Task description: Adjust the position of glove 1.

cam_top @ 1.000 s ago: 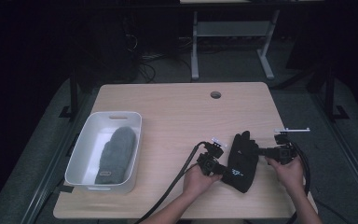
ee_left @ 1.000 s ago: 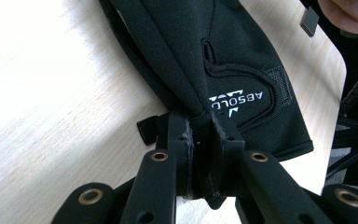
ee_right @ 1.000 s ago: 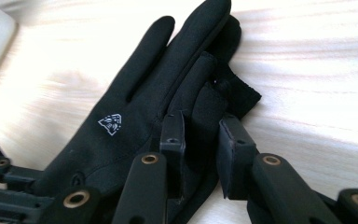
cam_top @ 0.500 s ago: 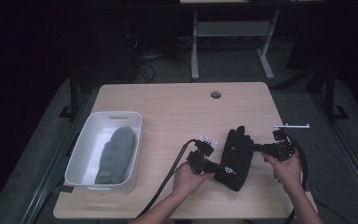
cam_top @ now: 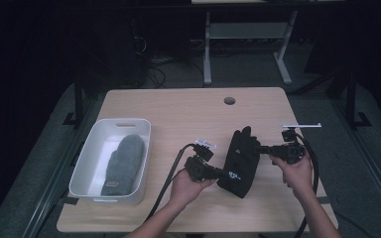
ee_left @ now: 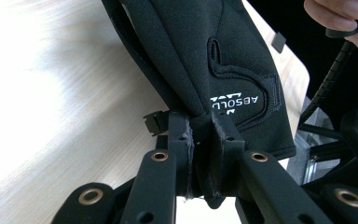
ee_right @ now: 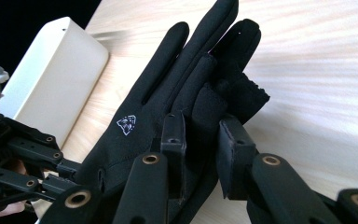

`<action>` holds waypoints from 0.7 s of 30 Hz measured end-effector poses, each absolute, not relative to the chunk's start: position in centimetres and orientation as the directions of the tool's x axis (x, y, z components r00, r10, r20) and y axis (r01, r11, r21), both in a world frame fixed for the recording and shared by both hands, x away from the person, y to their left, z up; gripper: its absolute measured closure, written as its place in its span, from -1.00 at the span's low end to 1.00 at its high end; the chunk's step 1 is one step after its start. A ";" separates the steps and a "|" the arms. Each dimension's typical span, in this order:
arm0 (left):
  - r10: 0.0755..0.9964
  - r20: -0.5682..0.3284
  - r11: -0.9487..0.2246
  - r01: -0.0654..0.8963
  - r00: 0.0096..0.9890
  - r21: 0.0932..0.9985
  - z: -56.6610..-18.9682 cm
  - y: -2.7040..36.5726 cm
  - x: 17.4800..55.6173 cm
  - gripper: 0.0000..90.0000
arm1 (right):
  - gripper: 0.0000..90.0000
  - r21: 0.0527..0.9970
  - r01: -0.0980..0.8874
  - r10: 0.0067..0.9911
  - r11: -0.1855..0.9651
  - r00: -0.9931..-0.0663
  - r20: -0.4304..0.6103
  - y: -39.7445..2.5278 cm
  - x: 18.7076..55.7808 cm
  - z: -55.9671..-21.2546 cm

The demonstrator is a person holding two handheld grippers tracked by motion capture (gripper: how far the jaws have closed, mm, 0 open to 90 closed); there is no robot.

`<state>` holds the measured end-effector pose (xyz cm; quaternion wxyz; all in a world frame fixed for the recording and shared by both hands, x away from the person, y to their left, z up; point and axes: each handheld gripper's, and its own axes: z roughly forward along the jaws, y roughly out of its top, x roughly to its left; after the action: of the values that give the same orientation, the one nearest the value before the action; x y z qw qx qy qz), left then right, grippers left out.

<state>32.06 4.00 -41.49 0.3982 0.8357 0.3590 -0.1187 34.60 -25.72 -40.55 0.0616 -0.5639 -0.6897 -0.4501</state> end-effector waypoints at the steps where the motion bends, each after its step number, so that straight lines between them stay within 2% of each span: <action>1: 0.504 -0.483 -0.423 0.692 0.716 0.585 -41.4 4.2 32.1 0.79 | 0.65 0.551 0.833 0.718 -0.044 -0.357 0.597 -25.5 34.6 -40.4; 21: 0.496 -0.500 -0.368 0.694 0.710 0.619 -38.9 8.3 31.7 0.79 | 0.65 0.568 0.823 0.669 -0.011 -0.416 0.615 -22.4 35.8 -37.7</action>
<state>31.71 8.25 -38.91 0.4289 0.8191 0.3632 -0.1151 35.84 -22.38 -37.70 0.0817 -0.5341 -0.6985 -0.4691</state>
